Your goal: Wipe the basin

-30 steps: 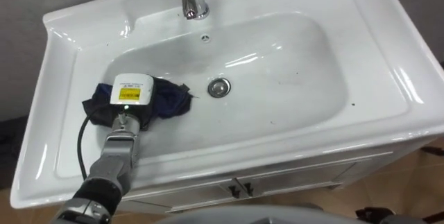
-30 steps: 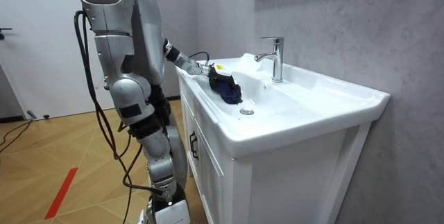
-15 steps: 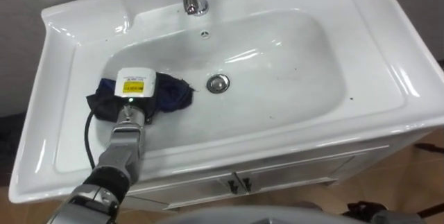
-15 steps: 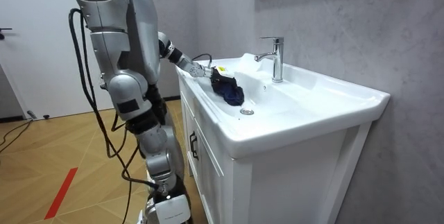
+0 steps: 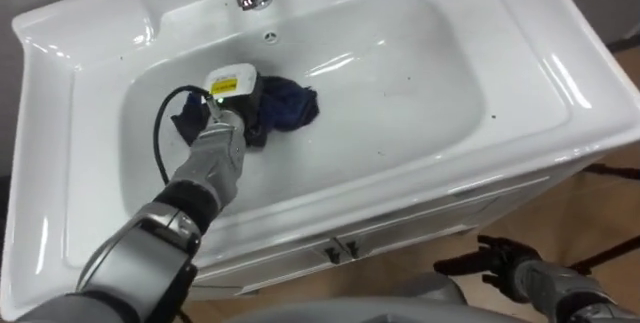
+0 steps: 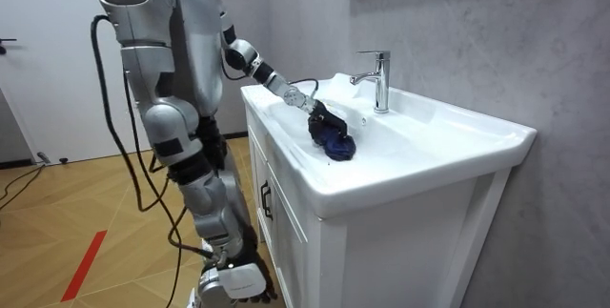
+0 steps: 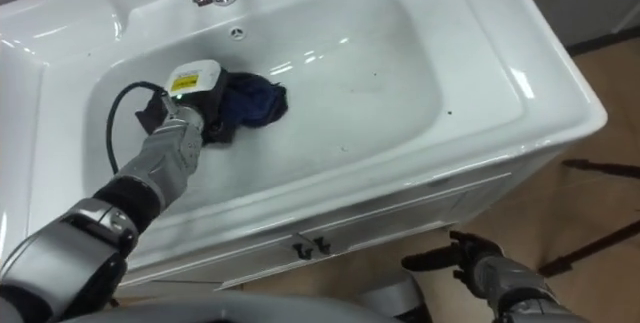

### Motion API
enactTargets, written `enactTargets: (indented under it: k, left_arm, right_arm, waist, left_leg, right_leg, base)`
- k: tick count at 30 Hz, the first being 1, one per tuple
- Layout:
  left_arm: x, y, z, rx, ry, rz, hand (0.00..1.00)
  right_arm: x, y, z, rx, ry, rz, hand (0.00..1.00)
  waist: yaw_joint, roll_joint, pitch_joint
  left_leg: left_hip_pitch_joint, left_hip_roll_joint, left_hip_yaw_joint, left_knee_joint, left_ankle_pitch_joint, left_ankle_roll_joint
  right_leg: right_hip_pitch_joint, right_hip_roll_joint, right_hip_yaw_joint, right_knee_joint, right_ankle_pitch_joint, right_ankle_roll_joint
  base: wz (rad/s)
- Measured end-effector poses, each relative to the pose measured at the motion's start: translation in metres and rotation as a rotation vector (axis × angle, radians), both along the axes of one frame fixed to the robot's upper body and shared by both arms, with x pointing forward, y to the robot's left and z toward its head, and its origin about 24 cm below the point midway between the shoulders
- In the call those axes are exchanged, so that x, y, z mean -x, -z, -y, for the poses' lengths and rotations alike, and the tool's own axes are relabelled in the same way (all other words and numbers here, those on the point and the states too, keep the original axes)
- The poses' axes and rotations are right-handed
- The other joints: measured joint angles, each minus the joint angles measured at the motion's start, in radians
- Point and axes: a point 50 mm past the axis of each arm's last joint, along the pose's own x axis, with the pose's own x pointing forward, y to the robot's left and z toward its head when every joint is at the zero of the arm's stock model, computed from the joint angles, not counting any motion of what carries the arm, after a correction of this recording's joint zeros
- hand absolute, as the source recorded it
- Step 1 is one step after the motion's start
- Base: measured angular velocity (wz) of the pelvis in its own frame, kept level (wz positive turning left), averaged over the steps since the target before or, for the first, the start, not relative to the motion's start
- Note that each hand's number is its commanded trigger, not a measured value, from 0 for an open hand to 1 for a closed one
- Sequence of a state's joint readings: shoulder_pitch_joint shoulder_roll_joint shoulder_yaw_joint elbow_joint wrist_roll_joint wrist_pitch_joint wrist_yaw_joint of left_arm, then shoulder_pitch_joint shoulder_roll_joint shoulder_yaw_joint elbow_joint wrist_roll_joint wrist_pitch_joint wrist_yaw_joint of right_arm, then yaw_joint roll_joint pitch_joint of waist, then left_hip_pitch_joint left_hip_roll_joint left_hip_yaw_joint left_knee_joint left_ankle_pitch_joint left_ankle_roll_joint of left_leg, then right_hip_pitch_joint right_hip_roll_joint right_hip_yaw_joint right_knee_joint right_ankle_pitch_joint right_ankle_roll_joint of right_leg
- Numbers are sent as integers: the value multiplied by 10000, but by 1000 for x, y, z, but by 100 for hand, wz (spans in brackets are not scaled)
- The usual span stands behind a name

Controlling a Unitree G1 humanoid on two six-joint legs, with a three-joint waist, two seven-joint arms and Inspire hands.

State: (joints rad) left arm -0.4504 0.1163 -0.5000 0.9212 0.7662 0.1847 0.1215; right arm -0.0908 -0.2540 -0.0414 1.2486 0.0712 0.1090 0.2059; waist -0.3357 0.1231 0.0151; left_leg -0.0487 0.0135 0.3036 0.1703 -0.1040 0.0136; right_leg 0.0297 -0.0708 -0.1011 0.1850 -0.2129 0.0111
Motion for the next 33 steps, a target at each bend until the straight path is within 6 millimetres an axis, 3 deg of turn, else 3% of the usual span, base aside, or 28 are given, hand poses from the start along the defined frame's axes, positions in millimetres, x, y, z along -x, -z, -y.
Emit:
enactTargets:
  k: [9,12,19,23,26,33]
  left_arm:
    - [-16,-19,44,793,1516,-188,100]
    - [-19,-28,62,1119,2108,-227,100]
    - [-21,-35,70,1422,2365,-196,100]
    - [-19,-46,88,2155,2937,-89,100]
    - [-15,-56,103,2576,3599,139,100]
    - [-9,-79,127,3473,4542,740,100]
  right_arm:
    - [2,-1,6,20,-129,1,0]
    - [4,-2,9,95,-102,-115,0]
    - [6,-1,9,31,88,-180,0]
    - [5,-2,11,104,36,-154,0]
    - [3,-3,13,196,-97,-105,0]
    - [7,-5,20,707,-483,-372,0]
  waist:
    - [-764,68,6]
    - [-781,138,55]
    - [-975,188,85]
    - [-1020,263,127]
    - [-1009,341,125]
    - [-1061,417,114]
  left_leg:
    - [-254,-3,158,-2,67,106]
    - [-259,3,279,-3,72,115]
    - [-267,3,327,24,70,116]
    - [-477,-10,309,278,15,194]
    - [-495,-11,530,265,-49,285]
    - [-527,-106,519,271,-59,300]
  right_leg:
    - [-80,-41,-298,25,-5,15]
    - [-100,-45,-250,20,-16,35]
    - [-114,-54,-223,14,-21,40]
    - [-142,-129,-402,30,-61,97]
    - [-196,-160,-329,43,-75,135]
    - [-267,-302,-300,188,-111,228]
  base:
    - [11]
    - [0]
    - [-1]
    - [13]
    - [-4]
    - [-1]
